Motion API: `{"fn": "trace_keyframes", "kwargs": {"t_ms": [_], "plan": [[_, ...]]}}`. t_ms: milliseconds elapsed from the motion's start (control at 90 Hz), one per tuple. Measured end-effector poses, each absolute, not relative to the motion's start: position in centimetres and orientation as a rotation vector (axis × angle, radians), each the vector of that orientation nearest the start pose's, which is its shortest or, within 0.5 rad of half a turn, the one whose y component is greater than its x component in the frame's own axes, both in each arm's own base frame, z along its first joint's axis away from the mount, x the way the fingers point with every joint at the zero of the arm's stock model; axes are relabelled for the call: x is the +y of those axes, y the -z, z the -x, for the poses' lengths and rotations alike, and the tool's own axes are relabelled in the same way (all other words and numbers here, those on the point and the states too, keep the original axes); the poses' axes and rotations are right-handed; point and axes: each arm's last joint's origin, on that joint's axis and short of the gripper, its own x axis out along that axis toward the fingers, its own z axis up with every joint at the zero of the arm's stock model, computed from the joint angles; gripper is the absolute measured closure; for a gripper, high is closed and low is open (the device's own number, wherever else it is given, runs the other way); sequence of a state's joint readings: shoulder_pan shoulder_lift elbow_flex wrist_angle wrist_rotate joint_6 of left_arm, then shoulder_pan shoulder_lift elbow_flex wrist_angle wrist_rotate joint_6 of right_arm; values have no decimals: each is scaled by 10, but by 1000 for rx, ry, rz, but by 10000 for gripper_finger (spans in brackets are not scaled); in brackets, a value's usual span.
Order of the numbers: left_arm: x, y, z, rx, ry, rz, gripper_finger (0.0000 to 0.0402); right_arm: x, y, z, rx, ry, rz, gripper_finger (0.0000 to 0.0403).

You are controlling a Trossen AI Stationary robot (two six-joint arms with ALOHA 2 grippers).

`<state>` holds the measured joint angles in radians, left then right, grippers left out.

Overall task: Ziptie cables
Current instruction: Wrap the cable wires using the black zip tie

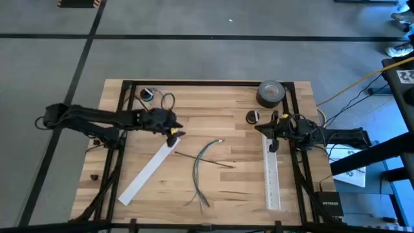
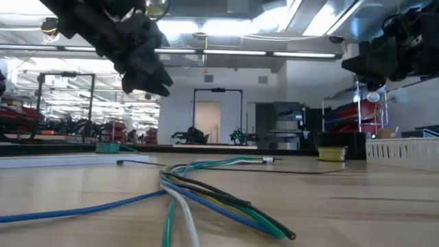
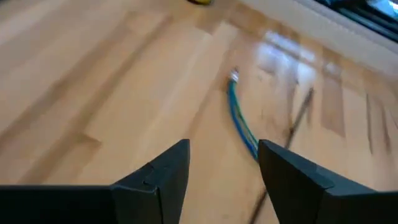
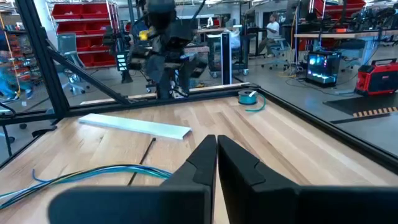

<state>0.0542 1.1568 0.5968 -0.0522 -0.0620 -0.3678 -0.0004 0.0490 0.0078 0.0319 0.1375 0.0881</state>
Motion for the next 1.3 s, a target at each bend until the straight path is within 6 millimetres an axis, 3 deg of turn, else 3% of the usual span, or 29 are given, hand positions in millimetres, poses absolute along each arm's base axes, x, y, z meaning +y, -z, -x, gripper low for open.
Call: {"fn": "trace_keyframes", "kwargs": {"t_ms": [311, 1300], "plan": [[-3, -199, -242, 609, -198, 432, 226, -4, -166, -100, 3, 138, -87, 403], [-1, -197, -247, 563, -276, 458, 226, -4, -167, -100, -12, 149, -41, 403]]}}
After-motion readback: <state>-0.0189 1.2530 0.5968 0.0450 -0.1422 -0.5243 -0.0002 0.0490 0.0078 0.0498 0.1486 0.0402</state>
